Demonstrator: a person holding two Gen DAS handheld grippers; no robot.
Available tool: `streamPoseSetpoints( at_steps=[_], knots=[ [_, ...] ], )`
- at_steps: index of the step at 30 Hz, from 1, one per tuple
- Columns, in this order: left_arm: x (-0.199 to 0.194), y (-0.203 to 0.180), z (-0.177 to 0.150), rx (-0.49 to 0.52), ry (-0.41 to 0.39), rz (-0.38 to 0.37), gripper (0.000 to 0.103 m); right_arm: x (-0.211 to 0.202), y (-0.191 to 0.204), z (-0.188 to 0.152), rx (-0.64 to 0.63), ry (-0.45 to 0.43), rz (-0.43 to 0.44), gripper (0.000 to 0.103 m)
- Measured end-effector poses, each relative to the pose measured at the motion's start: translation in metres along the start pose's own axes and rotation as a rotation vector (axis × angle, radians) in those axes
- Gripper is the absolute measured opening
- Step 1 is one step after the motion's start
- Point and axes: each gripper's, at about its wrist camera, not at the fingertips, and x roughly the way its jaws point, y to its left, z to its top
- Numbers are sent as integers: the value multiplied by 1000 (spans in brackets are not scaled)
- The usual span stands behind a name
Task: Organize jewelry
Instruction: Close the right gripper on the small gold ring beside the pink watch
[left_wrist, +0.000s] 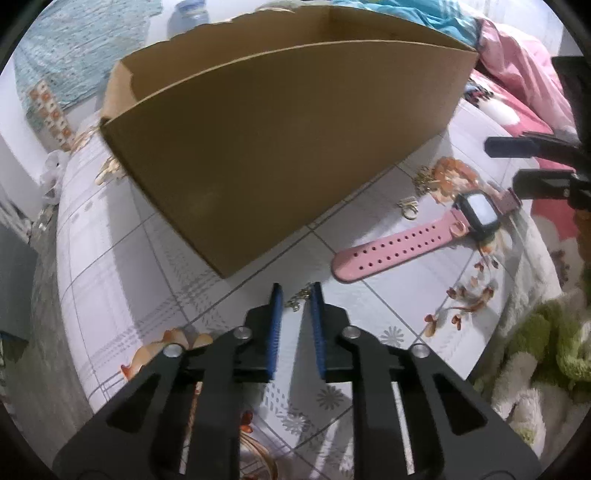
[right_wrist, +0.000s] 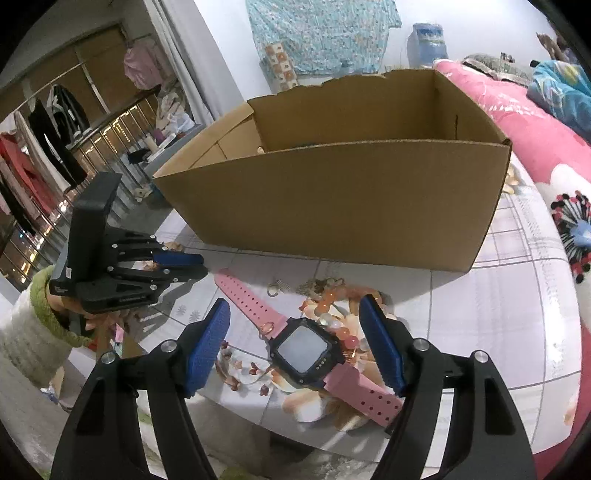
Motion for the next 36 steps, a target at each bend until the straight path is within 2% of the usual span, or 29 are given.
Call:
streamPoseSetpoints(
  at_steps=[2,4,6,15,19,23,26,31,36],
  knots=[
    [-1,-9,0,19,-1,0,1,1,0,0,5,1,2,71],
    [-2,-15,-1,33,-9,21,1,0,2,-1,4,-4,0,70],
    [-3,-15,-1,7,-19,20,0,-2,3,0,5,-6,1,68],
    [-43,-11,-22,-168,-159,4,0,-13,7,0,-24,-21,5,64],
    [-62,-2,-34,-264,-218,-42,0,-15,13,-2,-54,-20,14,63],
    [-64,3,-41,-332,-243,-53,0,-13,22,-3,-95,-5,8,58],
    [-62,5,-46,-382,-262,-67,0,-9,30,-3,-140,12,-3,50],
    [-59,0,-48,-394,-288,-85,0,9,45,-1,-238,91,-54,31],
    [-56,3,-49,-399,-296,-102,0,26,55,2,-337,171,-90,22]
  ],
)
